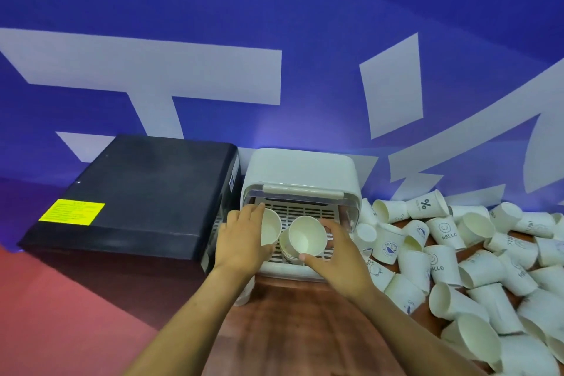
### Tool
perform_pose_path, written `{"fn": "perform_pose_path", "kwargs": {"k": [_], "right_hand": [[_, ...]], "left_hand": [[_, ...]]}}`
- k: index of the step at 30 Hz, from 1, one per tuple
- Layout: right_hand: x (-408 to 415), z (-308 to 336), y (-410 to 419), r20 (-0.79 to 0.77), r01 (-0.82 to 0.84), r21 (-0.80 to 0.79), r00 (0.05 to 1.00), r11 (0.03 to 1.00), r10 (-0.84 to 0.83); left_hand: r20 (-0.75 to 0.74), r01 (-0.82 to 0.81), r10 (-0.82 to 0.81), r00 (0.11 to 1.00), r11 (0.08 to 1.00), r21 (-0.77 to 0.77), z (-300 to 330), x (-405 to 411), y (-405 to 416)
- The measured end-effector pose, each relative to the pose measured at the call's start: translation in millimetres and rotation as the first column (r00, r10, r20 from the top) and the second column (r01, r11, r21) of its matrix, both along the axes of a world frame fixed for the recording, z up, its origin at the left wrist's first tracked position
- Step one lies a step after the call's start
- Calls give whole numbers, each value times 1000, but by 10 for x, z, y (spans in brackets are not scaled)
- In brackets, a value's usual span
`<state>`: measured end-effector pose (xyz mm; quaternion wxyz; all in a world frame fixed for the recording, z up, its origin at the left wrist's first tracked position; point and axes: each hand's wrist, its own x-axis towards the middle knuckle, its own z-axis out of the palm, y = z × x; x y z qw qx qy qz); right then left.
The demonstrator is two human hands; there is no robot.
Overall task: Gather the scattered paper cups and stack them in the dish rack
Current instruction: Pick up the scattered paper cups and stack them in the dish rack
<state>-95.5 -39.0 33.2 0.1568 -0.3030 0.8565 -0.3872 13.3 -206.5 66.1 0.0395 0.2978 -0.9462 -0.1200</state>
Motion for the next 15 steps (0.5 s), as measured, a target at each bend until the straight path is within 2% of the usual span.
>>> {"fn": "perform_pose_path", "kwargs": {"k": [15], "right_hand": [[-133, -225, -318, 47, 36, 105, 998, 994, -41]], "left_hand": [[303, 15, -31, 953, 998, 54, -253, -330, -236]]}}
